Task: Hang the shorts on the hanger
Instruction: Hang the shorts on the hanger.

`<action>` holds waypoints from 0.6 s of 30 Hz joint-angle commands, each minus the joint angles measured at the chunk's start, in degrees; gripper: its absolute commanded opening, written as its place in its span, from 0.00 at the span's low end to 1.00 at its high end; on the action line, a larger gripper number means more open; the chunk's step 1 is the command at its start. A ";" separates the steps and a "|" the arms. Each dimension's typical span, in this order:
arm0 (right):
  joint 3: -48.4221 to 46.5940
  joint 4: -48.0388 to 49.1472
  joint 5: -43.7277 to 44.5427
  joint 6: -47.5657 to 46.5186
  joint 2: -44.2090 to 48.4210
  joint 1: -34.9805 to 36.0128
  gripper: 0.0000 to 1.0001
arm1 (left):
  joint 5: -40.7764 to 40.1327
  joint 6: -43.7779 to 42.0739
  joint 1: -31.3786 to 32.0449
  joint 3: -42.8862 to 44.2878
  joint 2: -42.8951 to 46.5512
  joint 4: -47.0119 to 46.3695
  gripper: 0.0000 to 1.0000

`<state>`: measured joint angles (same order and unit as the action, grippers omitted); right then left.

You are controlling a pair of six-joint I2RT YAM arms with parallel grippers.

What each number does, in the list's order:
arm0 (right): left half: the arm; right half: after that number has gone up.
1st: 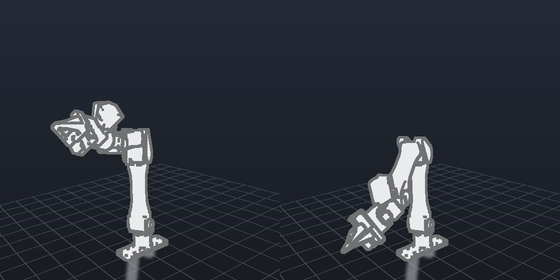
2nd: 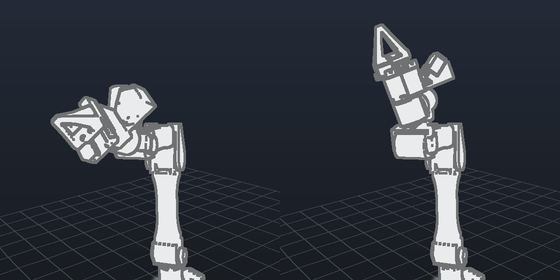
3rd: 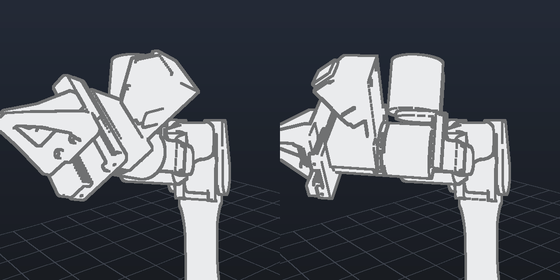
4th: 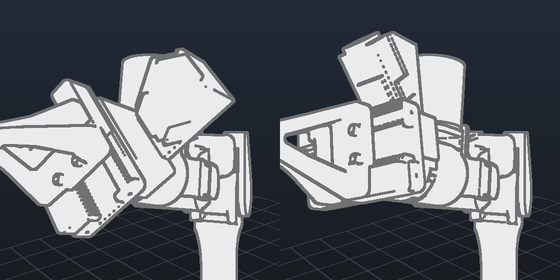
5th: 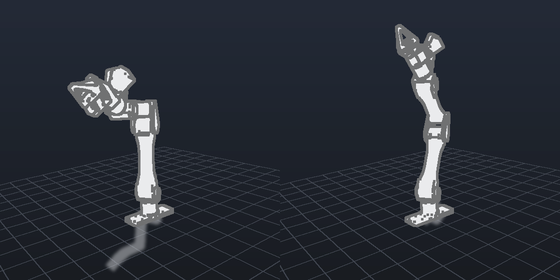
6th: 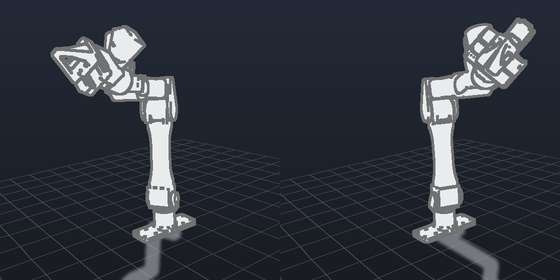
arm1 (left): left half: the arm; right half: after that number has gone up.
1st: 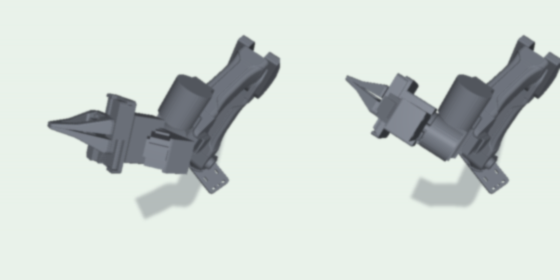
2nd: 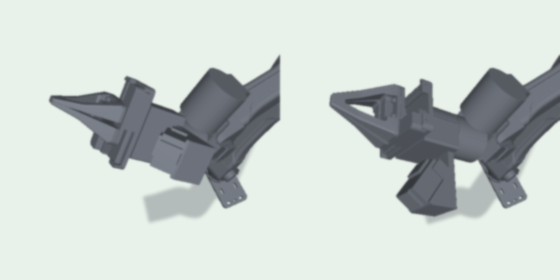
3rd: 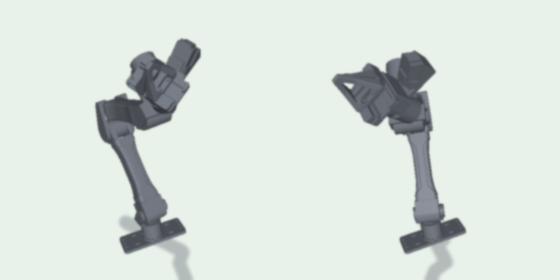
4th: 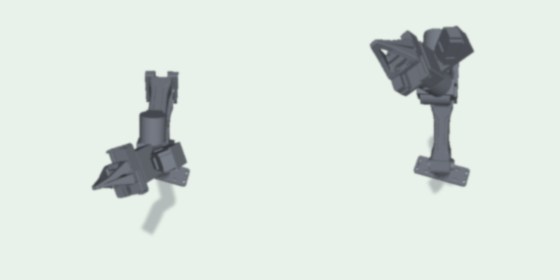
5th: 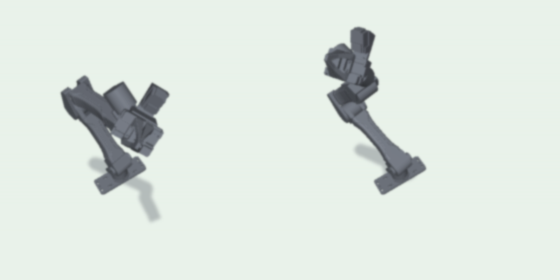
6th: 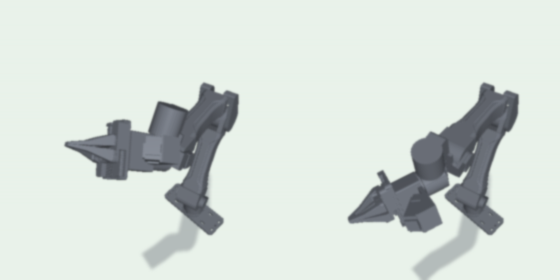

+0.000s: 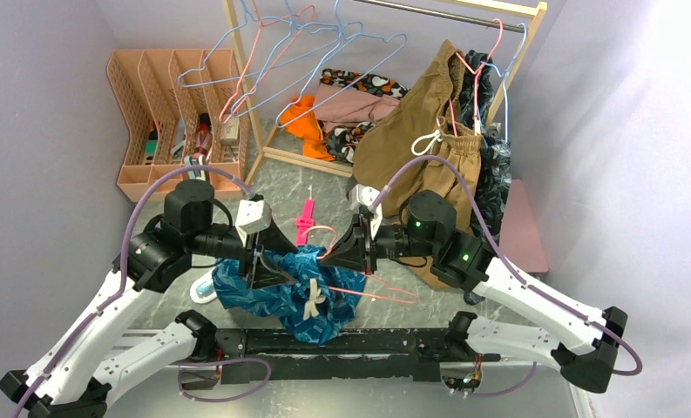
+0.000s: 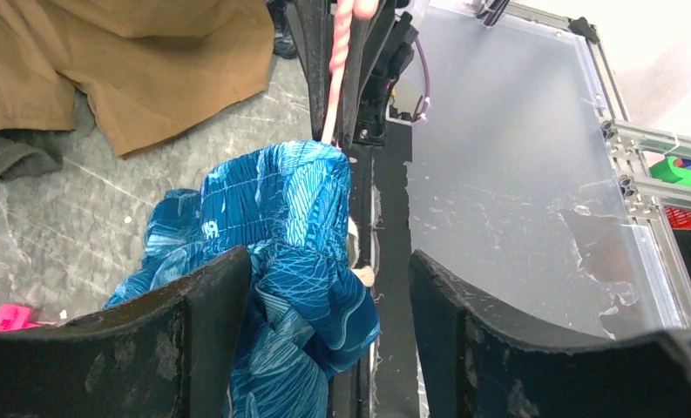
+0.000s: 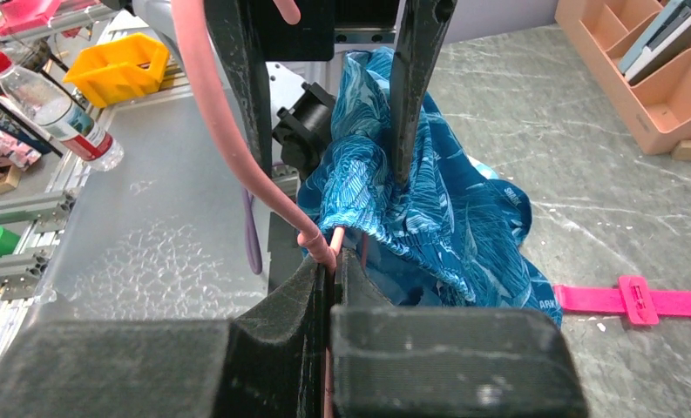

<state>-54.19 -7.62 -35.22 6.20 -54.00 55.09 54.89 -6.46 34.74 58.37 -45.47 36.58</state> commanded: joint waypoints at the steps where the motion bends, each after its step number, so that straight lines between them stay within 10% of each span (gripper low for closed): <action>1: -2.65 3.09 -0.48 0.08 -0.37 0.17 0.00 | -1.22 -1.63 0.58 -1.16 0.12 0.78 0.69; 10: -2.93 3.26 -0.31 0.14 -1.65 0.17 0.00 | -0.74 -2.56 0.67 -1.58 -1.33 -1.31 0.32; 18: -2.93 4.72 -0.63 0.78 -2.36 0.19 0.00 | -0.55 -0.50 0.60 0.29 -2.44 -4.99 0.23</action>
<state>-55.16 -6.74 -35.62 6.33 -56.18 55.20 53.56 -7.60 34.98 56.93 -47.05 35.11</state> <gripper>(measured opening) 0.029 0.245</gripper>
